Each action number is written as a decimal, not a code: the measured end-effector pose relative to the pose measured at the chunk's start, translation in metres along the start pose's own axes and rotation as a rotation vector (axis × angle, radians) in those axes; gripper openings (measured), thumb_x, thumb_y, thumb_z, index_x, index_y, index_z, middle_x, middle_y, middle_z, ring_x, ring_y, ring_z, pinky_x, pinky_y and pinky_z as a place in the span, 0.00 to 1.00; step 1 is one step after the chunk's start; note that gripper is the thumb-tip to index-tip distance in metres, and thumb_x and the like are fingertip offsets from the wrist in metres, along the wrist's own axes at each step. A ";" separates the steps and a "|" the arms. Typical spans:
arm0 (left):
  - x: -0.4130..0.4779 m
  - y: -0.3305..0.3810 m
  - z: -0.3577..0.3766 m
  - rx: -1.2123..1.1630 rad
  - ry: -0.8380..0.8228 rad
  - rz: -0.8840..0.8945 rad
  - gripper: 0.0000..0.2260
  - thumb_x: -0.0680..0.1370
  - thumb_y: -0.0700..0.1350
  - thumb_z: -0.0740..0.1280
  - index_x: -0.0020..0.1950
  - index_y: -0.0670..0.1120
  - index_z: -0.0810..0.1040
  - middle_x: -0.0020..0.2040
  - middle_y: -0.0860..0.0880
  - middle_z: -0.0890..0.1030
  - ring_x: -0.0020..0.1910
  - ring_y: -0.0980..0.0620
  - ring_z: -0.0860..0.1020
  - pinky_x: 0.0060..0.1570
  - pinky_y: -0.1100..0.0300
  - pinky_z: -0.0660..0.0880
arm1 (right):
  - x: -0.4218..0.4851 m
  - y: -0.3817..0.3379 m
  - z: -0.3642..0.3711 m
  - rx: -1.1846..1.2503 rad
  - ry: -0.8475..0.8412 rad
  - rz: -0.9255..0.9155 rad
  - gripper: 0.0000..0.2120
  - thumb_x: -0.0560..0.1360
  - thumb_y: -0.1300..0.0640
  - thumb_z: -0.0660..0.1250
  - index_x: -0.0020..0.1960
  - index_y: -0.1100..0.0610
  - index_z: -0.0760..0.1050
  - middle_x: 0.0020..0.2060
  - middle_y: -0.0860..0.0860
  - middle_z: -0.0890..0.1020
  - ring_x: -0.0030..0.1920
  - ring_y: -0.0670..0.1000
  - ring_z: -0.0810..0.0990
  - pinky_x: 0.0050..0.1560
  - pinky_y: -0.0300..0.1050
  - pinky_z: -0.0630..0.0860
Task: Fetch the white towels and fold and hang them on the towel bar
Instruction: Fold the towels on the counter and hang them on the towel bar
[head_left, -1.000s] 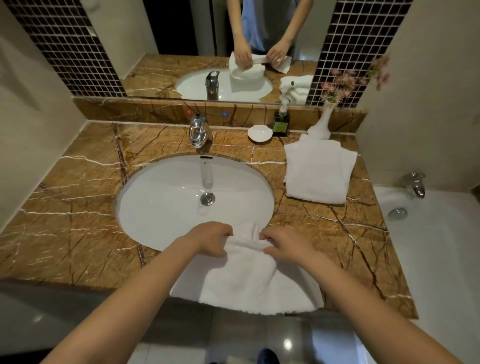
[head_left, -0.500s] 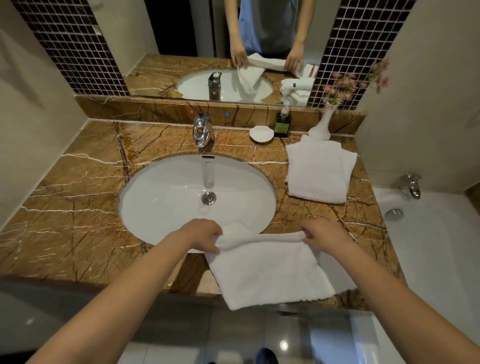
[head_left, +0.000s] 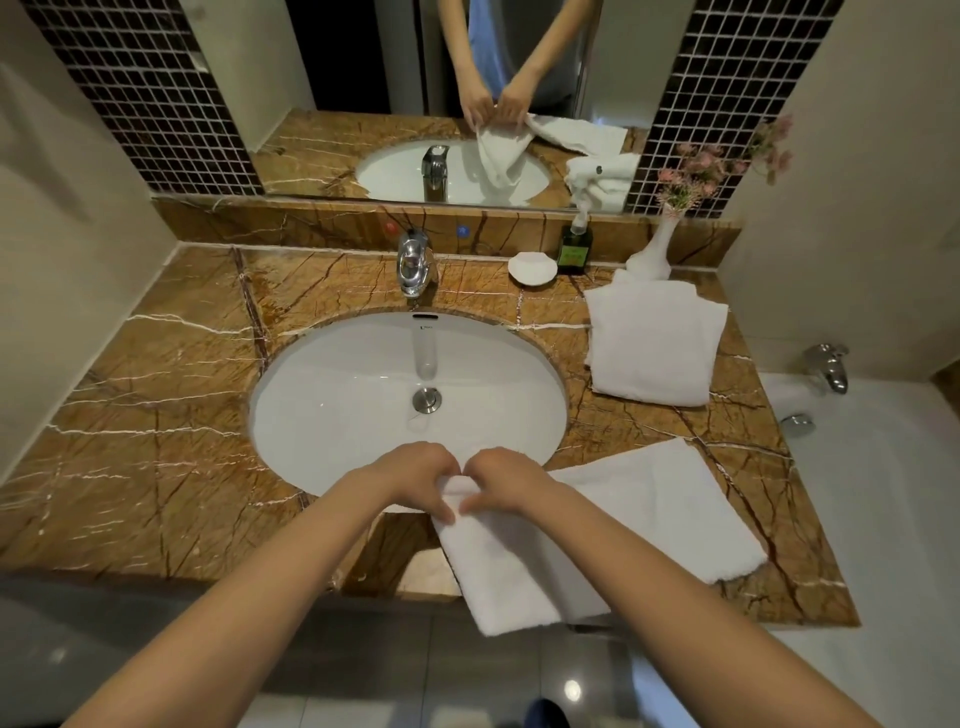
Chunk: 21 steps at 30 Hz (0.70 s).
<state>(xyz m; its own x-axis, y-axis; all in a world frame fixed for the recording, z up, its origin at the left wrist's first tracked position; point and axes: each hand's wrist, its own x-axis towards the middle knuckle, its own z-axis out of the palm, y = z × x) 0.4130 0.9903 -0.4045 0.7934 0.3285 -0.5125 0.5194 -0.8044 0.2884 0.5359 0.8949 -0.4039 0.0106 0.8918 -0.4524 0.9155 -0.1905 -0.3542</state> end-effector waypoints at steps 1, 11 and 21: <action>0.000 -0.002 -0.001 0.011 -0.022 -0.003 0.15 0.66 0.53 0.75 0.40 0.48 0.72 0.35 0.55 0.70 0.39 0.51 0.71 0.37 0.59 0.66 | 0.000 0.003 -0.002 0.041 -0.013 -0.019 0.14 0.72 0.48 0.71 0.47 0.59 0.78 0.42 0.55 0.78 0.45 0.55 0.75 0.41 0.44 0.65; -0.009 -0.025 -0.012 -0.173 -0.027 0.051 0.12 0.63 0.47 0.75 0.35 0.49 0.72 0.32 0.55 0.72 0.32 0.56 0.71 0.32 0.61 0.66 | -0.026 0.035 -0.028 0.288 -0.026 -0.060 0.09 0.75 0.55 0.69 0.37 0.50 0.73 0.34 0.42 0.74 0.35 0.39 0.71 0.33 0.32 0.64; -0.042 -0.048 -0.078 -0.332 -0.260 0.021 0.06 0.73 0.48 0.73 0.42 0.49 0.78 0.43 0.51 0.82 0.41 0.54 0.80 0.37 0.62 0.76 | -0.005 0.025 -0.027 0.362 -0.052 -0.016 0.11 0.75 0.55 0.69 0.35 0.53 0.72 0.34 0.47 0.73 0.35 0.45 0.71 0.36 0.40 0.64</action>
<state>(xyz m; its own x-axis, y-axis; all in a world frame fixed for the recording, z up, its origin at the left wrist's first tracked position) 0.3794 1.0536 -0.3332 0.7203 0.1434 -0.6787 0.6119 -0.5921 0.5244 0.5698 0.8965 -0.3884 -0.0314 0.8756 -0.4820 0.7137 -0.3180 -0.6241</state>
